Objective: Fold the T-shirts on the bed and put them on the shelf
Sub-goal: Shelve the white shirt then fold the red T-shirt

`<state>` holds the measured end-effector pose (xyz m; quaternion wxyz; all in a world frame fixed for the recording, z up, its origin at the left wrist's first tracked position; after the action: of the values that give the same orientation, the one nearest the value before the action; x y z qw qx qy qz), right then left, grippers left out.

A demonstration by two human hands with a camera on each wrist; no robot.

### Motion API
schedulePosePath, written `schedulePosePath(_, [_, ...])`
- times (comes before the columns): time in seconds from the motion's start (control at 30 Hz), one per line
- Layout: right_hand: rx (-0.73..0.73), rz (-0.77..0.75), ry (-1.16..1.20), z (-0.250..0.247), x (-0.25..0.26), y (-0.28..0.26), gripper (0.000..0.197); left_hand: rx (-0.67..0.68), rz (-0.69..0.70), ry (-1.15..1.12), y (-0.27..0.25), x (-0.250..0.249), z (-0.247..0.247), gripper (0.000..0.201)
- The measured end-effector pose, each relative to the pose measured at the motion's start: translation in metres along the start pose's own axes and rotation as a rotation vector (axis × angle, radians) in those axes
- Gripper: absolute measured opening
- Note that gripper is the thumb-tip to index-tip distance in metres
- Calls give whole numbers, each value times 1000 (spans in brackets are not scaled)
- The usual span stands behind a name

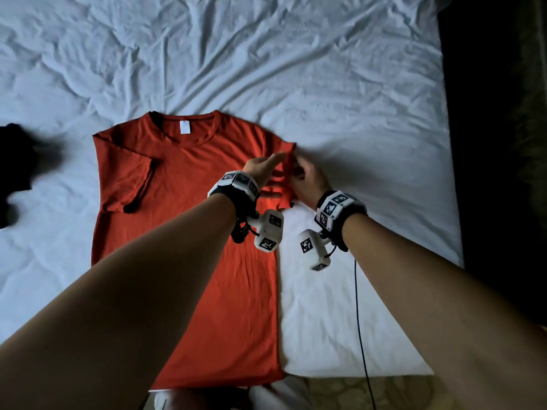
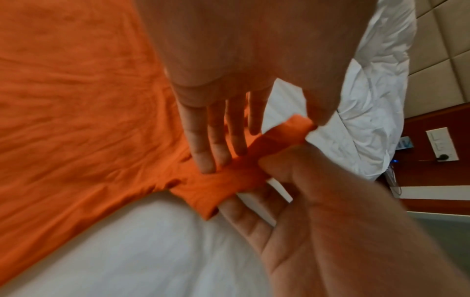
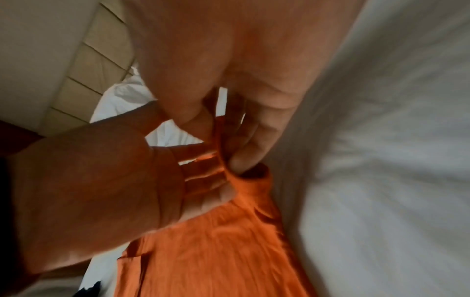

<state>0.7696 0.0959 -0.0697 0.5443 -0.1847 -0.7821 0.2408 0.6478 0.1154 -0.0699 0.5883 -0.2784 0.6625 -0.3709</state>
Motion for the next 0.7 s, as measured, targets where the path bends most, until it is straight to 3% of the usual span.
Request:
schedulePosePath(0.1, [128, 60, 143, 12, 13, -5, 15, -79, 111, 101, 2, -3, -10, 36])
schedulePosePath(0.2, [66, 84, 206, 9, 13, -3, 28, -255, 239, 323, 4, -8, -31, 19])
schedulePosePath(0.37, [-111, 171, 219, 7, -7, 4, 28, -390, 188, 539, 3, -9, -56, 22])
schedulePosePath(0.7, [-111, 272, -15, 17, -47, 25, 14, -508, -11, 463, 19, 13, -103, 38])
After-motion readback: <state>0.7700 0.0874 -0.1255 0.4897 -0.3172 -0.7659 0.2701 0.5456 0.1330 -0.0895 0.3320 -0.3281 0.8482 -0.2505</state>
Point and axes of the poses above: each hand's wrist, its own y-axis towards the middle knuckle, its own z-axis out of the palm, x = y × z, the point moved 6 cm from there along y, towards the middle knuckle, and after that the axes turned 2 degrees about z, right-handed, at the moved point
